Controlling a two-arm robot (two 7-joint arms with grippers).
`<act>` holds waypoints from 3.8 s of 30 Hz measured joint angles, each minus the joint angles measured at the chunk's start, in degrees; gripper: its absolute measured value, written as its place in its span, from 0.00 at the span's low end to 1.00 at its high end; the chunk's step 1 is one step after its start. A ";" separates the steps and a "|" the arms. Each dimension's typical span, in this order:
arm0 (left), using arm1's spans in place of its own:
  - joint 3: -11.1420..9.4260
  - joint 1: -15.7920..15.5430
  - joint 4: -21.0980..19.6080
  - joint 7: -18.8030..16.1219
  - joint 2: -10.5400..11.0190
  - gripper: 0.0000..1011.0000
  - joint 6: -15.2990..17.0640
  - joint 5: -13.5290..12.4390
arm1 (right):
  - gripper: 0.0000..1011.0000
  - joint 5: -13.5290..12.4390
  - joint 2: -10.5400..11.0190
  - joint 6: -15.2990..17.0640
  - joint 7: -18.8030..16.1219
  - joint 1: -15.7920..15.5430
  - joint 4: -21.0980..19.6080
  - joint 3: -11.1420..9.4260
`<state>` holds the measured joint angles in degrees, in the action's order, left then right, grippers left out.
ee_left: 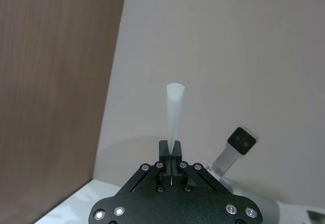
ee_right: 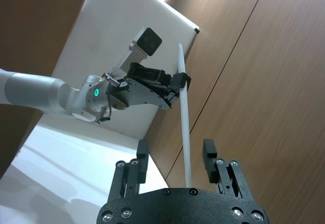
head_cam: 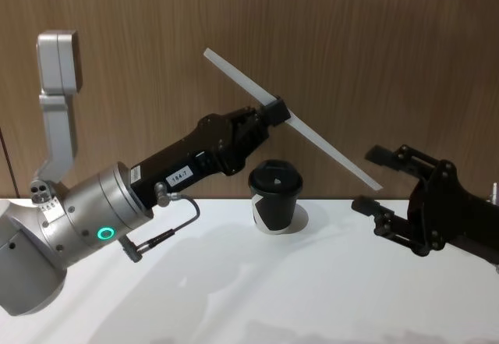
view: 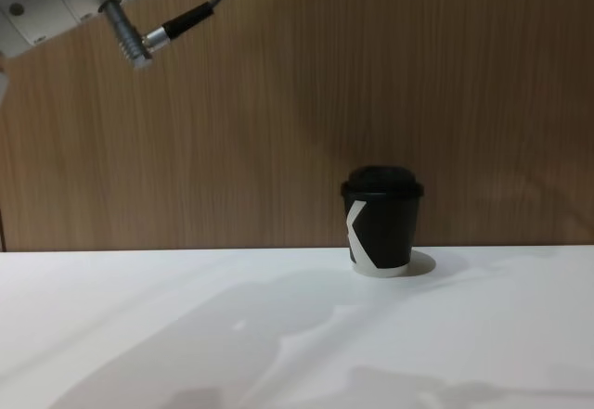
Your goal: Pick up the straw with one hand, pass it to the other hand, and insert it into the cup.
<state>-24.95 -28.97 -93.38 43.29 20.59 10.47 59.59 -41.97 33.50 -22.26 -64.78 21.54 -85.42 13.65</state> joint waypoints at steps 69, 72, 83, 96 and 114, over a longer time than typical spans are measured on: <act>-9.56 -8.18 6.98 -35.42 -2.32 0.01 4.28 -40.47 | 0.99 0.00 0.00 0.00 0.01 0.00 0.00 0.00; -9.60 -8.56 7.78 -34.93 -2.74 0.01 4.37 -40.50 | 0.99 0.00 0.00 0.00 0.01 0.00 0.00 0.00; -9.19 -9.65 9.69 -33.00 -3.91 0.01 4.39 -40.18 | 0.99 0.00 0.00 0.00 0.01 0.00 0.00 0.00; -8.63 -10.89 11.70 -30.68 -5.56 0.01 4.71 -39.06 | 0.99 0.00 0.00 0.00 0.01 0.00 0.00 0.00; -8.53 -12.83 16.40 -27.78 -8.38 0.01 3.95 -38.49 | 0.99 0.00 0.00 0.00 0.01 0.00 0.00 0.00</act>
<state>-33.47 -41.80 -76.97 15.51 12.21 14.43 21.10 -41.98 33.50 -22.26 -64.77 21.54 -85.42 13.64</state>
